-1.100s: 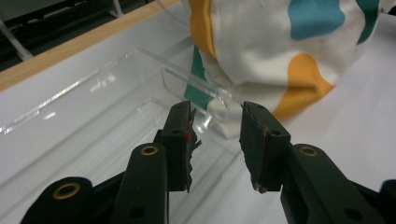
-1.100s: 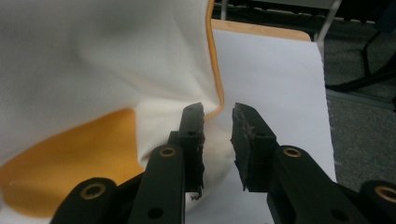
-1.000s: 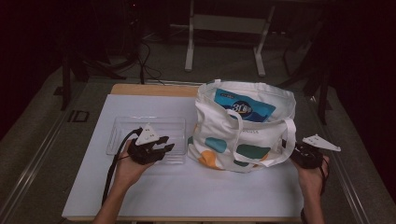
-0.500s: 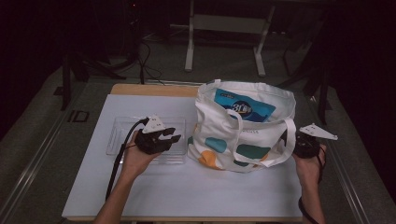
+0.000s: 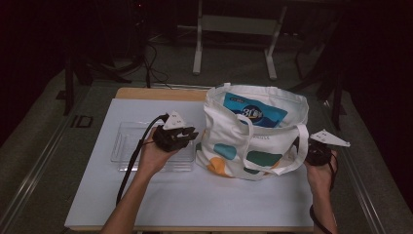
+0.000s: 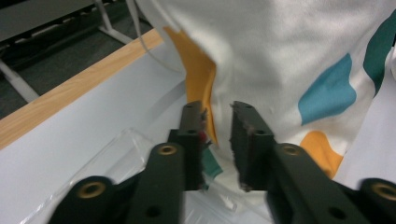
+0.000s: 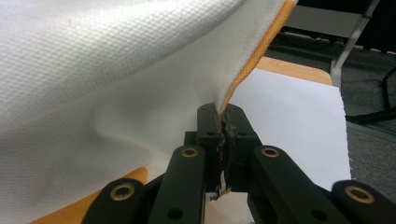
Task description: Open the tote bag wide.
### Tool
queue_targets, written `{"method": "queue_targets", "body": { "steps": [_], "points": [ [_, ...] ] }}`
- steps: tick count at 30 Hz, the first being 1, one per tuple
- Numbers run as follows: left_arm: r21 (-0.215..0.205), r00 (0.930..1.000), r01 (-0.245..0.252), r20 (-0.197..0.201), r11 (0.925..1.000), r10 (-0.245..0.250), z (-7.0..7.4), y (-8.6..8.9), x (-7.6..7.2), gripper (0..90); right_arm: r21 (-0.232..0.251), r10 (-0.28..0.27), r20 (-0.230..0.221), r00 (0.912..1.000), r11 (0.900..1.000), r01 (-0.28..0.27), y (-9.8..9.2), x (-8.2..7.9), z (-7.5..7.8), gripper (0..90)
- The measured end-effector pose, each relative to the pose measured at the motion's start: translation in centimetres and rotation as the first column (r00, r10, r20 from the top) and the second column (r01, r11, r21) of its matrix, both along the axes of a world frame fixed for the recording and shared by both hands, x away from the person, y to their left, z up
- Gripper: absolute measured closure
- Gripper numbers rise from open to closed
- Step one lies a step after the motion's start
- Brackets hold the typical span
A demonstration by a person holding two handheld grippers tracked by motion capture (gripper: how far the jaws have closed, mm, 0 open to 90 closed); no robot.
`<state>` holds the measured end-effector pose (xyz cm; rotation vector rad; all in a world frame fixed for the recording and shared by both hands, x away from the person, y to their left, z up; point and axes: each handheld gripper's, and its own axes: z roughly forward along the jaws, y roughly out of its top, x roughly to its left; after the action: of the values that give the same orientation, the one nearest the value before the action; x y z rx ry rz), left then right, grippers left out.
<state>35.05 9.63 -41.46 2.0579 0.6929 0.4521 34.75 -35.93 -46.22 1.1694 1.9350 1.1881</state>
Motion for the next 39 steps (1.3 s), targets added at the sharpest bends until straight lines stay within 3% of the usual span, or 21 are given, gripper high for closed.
{"method": "queue_targets", "body": {
  "steps": [11, 15, 20, 28, 39],
  "points": [
    [-0.008, 0.9969, 0.033, -0.072, 0.9994, -0.033, 0.2, -2.0, 2.3, 72.6, 0.004, 0.000, 0.007, 1.0000, 1.000, 0.000, 0.0, -0.2, 0.1, 87.0],
    [0.003, 0.9971, 0.043, -0.064, 0.9991, -0.043, 0.1, -2.5, 2.6, 74.8, 0.005, -0.001, 0.006, 1.0000, 1.000, 0.001, 0.0, -0.1, 0.1, 87.0],
    [0.021, 0.9964, 0.060, -0.060, 0.9980, -0.059, 0.0, -2.8, 2.7, 89.1, 0.000, 0.001, 0.007, 1.0000, 1.000, -0.001, 0.0, -0.1, 0.1, 87.0],
    [0.038, 0.9965, 0.069, -0.049, 0.9969, -0.067, 0.4, -2.1, 2.2, 89.9, 0.001, 0.003, 0.016, 0.9999, 1.000, -0.003, -0.3, -0.5, 0.4, 87.0],
    [0.027, 0.9956, 0.089, -0.033, 0.9957, -0.088, 1.1, -1.3, 1.0, 89.9, 0.021, 0.012, 0.049, 0.9987, 1.000, -0.013, -0.8, -1.7, 0.9, 87.1]
  ]
}}
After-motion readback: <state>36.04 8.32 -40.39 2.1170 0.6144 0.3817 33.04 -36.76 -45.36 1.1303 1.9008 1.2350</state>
